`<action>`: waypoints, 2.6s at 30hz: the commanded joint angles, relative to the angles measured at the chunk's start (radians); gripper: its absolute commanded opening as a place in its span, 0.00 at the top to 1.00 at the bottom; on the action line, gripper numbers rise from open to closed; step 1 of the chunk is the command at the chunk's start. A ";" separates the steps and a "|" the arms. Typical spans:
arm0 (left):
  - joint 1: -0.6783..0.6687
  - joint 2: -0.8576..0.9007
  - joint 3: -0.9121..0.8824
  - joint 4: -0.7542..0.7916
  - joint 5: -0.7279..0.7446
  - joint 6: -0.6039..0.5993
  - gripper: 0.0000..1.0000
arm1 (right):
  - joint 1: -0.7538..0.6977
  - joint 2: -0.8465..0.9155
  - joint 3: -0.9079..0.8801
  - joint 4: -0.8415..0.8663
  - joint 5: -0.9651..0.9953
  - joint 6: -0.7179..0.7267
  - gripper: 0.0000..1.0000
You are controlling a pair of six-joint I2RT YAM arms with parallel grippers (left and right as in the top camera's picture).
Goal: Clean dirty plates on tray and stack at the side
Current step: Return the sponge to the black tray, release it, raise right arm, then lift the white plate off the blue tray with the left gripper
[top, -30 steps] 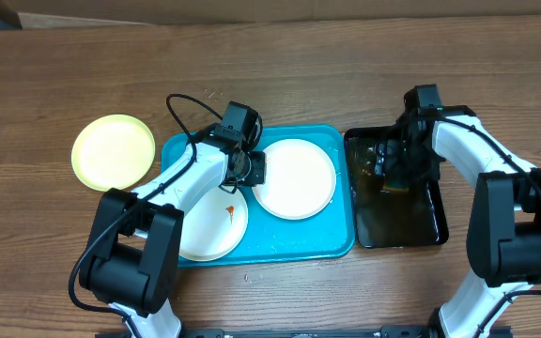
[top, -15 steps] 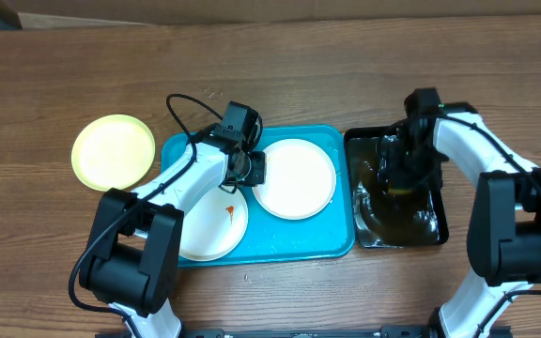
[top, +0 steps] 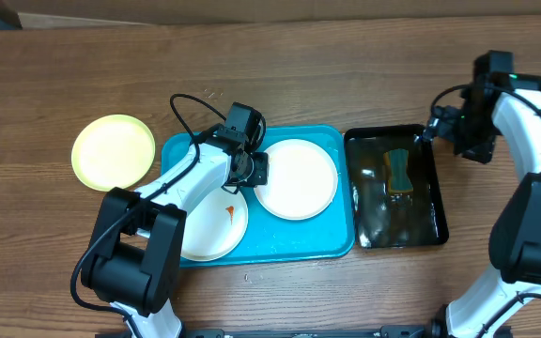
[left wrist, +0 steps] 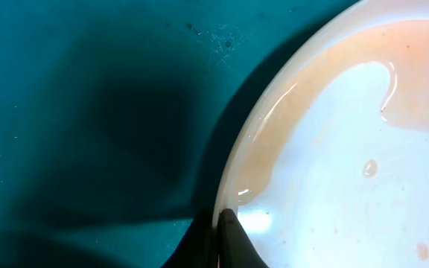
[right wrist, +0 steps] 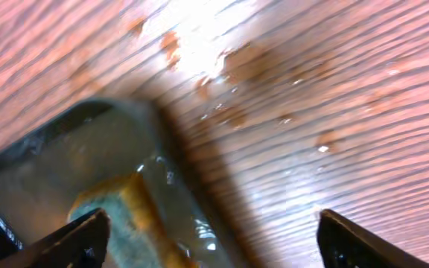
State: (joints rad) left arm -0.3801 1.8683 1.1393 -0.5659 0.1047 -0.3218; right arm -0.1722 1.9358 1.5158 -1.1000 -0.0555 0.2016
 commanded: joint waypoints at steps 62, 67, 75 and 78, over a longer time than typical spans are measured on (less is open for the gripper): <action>-0.635 0.013 0.618 -0.200 -0.919 0.287 0.96 | -0.111 -0.011 0.010 0.044 -0.005 0.008 0.00; -0.732 0.013 0.618 -0.119 -1.127 0.413 0.96 | -0.111 -0.011 0.010 0.044 -0.005 0.008 0.00; -0.811 0.013 0.618 0.012 -1.316 0.613 0.96 | -0.111 -0.011 0.010 0.044 -0.005 0.008 0.00; -0.818 0.013 0.618 0.046 -1.344 0.636 0.96 | -0.111 -0.011 0.010 0.044 -0.005 0.008 0.00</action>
State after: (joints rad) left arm -1.1919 1.8702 1.7294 -0.5369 -1.1320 0.2405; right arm -0.2863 1.9358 1.5158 -1.0615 -0.0555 0.2062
